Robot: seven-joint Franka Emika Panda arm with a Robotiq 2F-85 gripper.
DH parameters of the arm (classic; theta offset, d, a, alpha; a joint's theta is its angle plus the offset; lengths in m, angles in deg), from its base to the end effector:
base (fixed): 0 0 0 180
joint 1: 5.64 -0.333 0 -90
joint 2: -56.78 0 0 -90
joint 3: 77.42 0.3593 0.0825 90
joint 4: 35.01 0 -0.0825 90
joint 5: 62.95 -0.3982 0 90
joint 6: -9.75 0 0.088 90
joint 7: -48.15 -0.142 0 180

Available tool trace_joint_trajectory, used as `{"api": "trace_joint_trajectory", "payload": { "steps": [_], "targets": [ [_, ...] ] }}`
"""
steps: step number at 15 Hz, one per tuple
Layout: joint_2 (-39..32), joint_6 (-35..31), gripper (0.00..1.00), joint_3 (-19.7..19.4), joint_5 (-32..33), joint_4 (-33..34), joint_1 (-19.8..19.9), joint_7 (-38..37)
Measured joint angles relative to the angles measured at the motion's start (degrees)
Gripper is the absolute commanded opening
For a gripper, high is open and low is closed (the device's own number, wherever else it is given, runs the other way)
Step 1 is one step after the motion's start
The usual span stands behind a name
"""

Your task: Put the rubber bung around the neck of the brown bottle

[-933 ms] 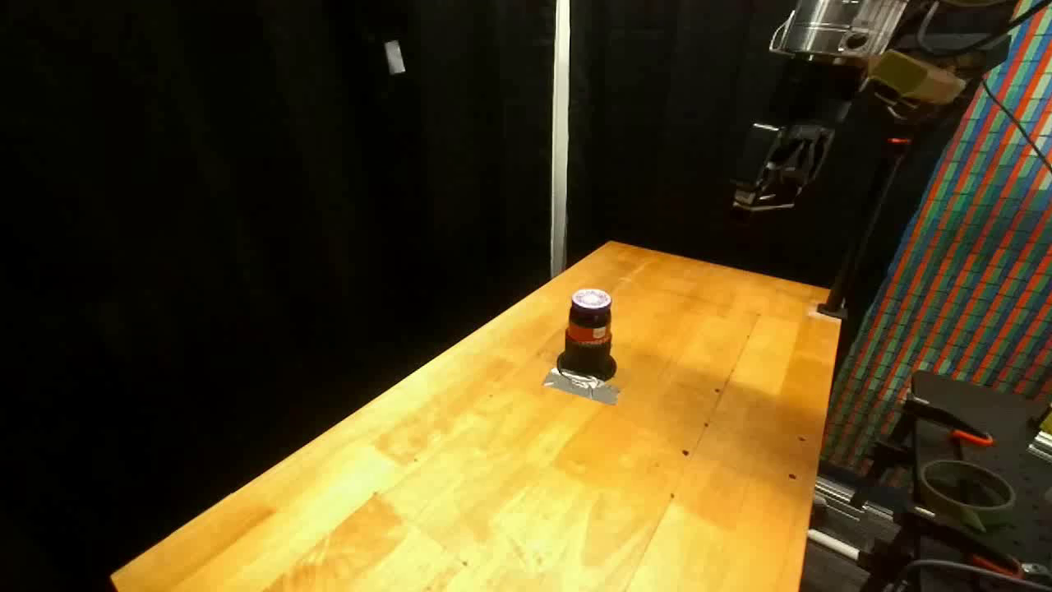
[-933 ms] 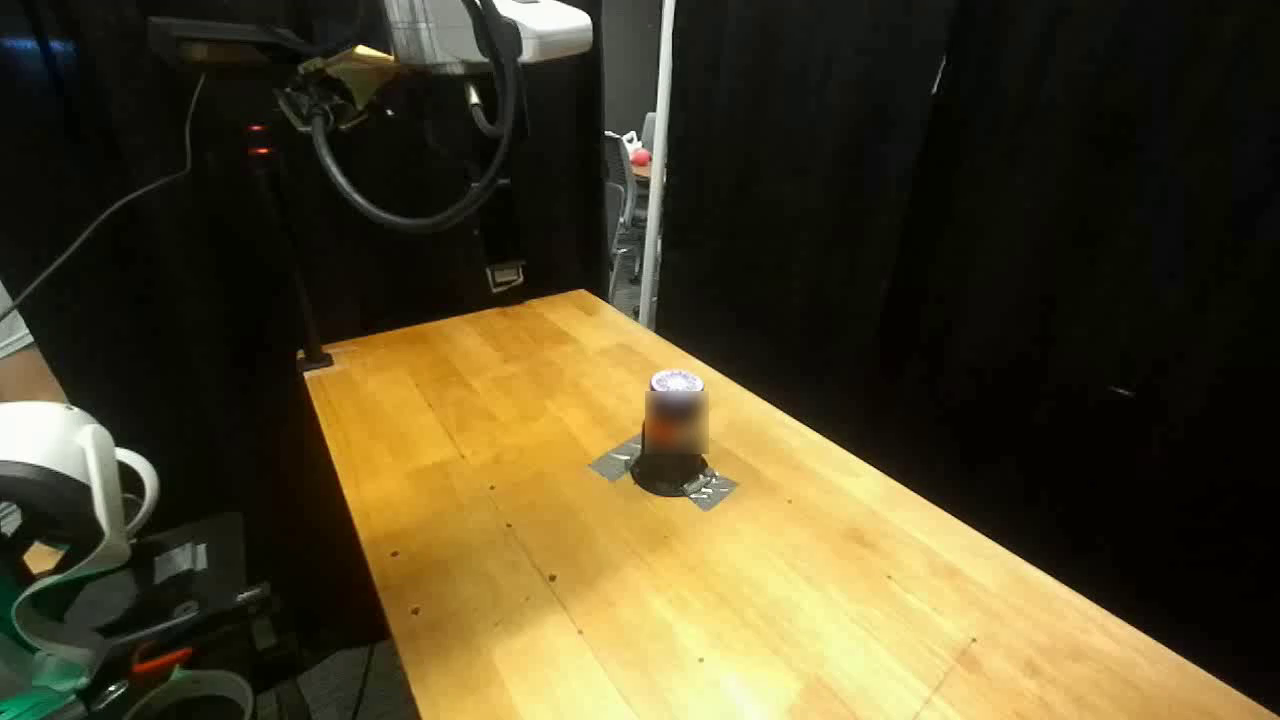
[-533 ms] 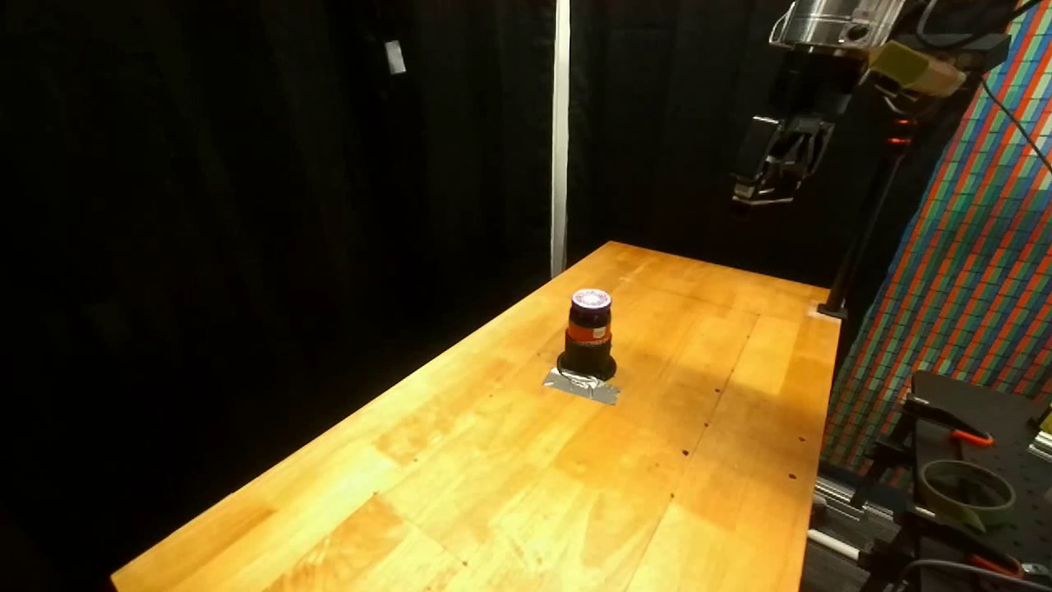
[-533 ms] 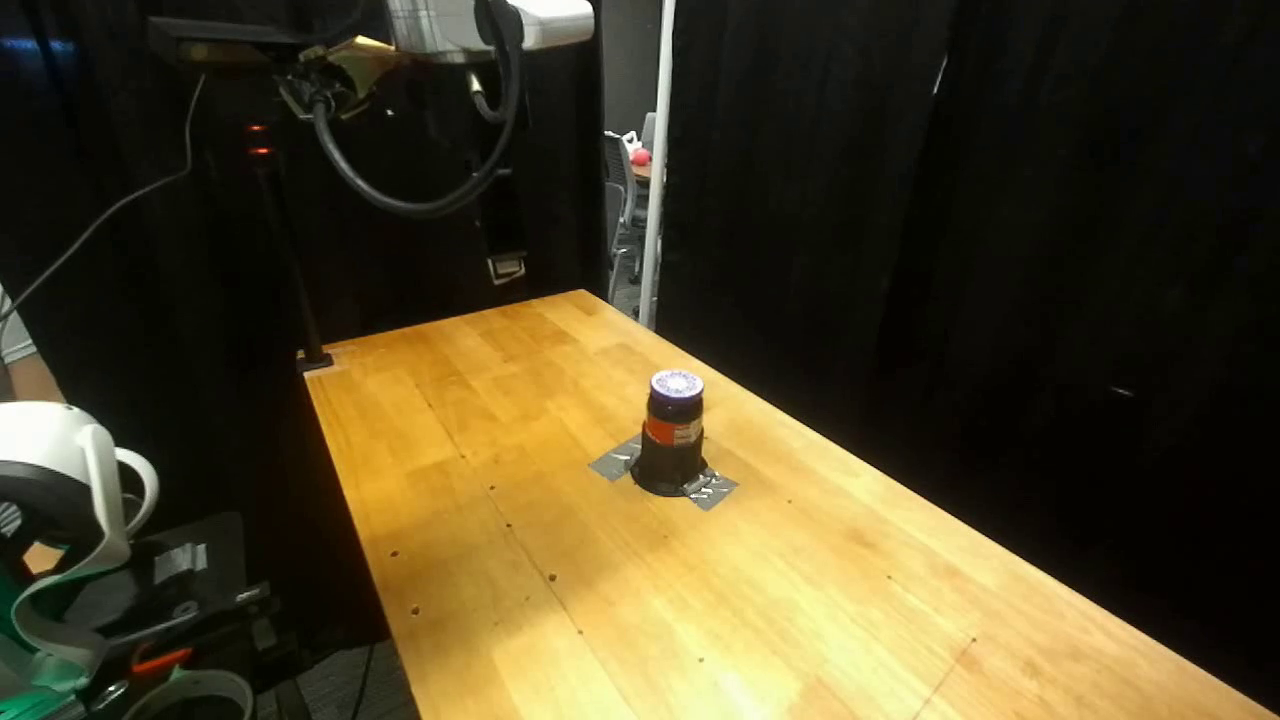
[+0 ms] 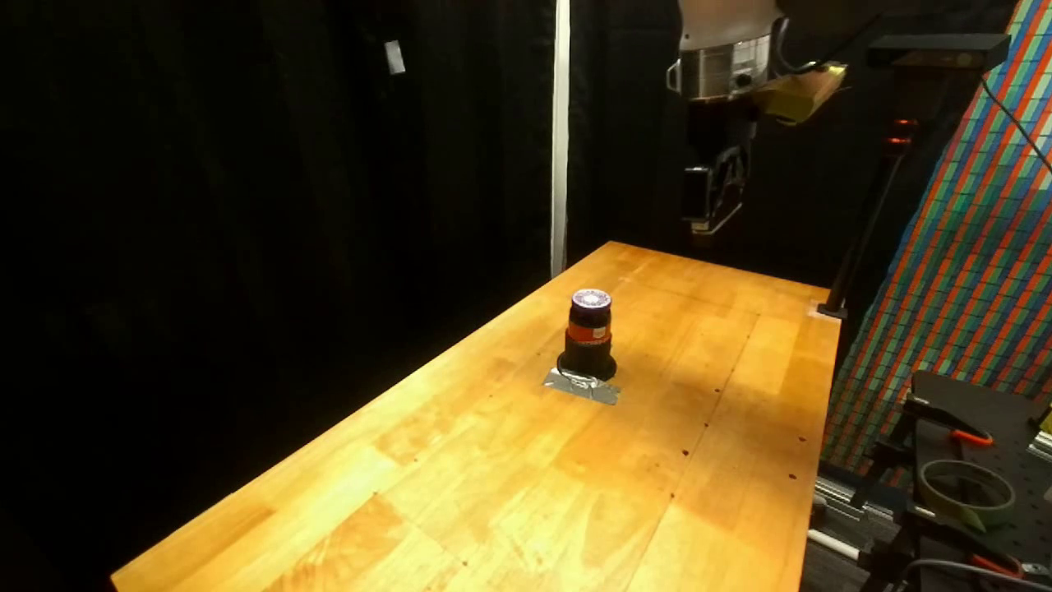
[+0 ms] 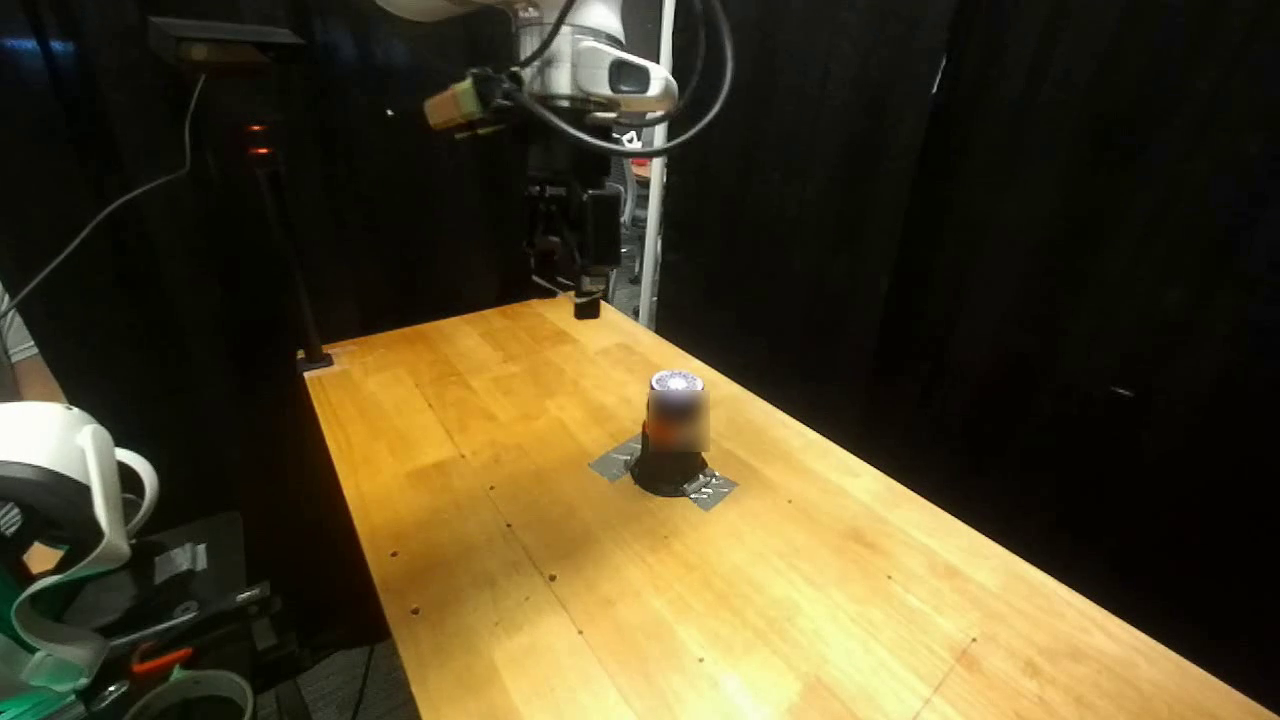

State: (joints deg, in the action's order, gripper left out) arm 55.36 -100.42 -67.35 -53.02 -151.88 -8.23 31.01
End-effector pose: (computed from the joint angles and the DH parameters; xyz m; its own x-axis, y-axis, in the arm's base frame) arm 0.5395 0.1026 0.4226 0.9953 -0.0153 -0.0952 0.0024 -0.9830 0.1838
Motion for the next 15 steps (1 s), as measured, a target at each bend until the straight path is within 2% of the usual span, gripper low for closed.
{"api": "trace_joint_trajectory", "payload": {
  "steps": [3,6,11,15],
  "targets": [
    [-10.0,-1.1,1.00,-0.8,4.7,9.2,-1.4,2.9],
    [-19.2,-4.7,1.00,-2.1,4.5,18.5,-2.4,5.4],
    [-30.0,-6.8,1.00,-3.7,-1.2,30.6,-2.4,10.4],
    [-36.3,-6.8,1.00,-4.4,-5.0,36.6,-2.1,13.0]
  ]
}}
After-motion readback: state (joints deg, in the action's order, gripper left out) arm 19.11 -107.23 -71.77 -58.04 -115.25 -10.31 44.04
